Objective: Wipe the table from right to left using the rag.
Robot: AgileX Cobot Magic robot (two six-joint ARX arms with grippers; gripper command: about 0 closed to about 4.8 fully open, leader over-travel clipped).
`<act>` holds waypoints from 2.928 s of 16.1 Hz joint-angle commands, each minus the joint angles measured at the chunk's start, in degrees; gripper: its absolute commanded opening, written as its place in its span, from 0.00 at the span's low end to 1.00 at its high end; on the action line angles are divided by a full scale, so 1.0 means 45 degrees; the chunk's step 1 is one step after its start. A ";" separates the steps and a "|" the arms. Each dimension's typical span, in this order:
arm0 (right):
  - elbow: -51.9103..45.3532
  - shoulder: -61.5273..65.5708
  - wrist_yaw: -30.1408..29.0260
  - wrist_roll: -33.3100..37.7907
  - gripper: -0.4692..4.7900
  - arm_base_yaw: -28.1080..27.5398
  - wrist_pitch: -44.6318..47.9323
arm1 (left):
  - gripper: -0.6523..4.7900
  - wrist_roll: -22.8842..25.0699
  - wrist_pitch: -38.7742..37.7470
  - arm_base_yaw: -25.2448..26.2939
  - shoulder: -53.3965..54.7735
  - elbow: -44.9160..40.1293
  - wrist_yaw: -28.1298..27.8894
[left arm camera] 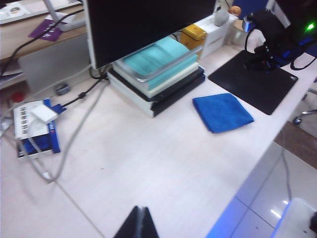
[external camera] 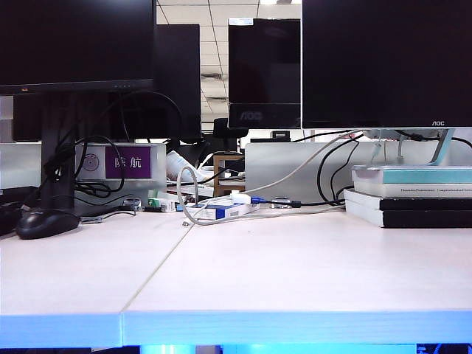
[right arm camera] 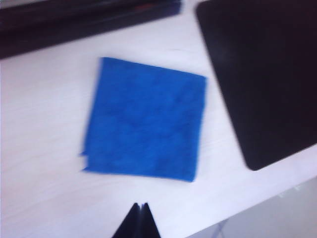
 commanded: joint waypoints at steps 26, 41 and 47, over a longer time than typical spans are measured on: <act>-0.1064 0.5668 -0.1103 -0.0811 0.53 -0.1355 0.3075 | 0.11 0.0287 0.0753 0.0015 -0.0044 0.0034 0.0019; -0.2365 0.5702 -0.1151 -0.1112 0.53 -0.2098 0.5440 | 0.11 0.0243 0.0724 0.0019 -0.0044 0.0034 0.0039; -0.2385 0.6688 -0.1540 -0.1307 0.53 -0.2050 0.5333 | 0.11 0.0238 0.0641 0.0019 -0.0044 0.0029 0.0039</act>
